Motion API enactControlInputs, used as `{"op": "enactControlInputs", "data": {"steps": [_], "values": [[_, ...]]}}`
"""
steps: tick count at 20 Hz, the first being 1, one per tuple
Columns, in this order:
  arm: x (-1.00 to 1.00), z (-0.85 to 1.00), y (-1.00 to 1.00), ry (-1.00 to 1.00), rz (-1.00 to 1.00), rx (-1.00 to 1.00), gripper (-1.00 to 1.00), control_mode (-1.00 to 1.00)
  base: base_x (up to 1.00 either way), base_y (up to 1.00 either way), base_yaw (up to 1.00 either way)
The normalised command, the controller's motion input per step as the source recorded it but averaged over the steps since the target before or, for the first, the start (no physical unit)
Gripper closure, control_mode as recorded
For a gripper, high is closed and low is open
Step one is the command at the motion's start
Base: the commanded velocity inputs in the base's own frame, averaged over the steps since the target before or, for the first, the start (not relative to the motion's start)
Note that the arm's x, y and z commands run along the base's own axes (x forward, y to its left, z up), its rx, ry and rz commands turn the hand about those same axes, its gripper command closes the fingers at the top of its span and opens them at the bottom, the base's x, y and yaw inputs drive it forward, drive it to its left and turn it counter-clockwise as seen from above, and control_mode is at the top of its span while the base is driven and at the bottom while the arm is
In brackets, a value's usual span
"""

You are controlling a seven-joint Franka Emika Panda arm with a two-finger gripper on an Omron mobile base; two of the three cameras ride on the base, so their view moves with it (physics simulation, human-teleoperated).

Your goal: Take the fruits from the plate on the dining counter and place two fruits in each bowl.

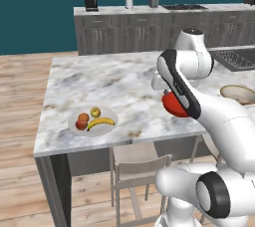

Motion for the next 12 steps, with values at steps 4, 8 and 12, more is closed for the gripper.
{"op": "enactControlInputs", "data": {"steps": [4, 8, 12], "values": [[-0.20, -0.06, 0.04, 0.00, 0.04, 0.00, -1.00, -1.00, 0.00, 0.00, 0.00], [0.27, -0.30, 0.82, 0.01, 0.17, -0.01, -1.00, -1.00, 0.00, 0.00, 0.00], [0.77, -0.46, 1.00, 0.10, 0.29, 0.00, -1.00, -1.00, 0.00, 0.00, 0.00]]}}
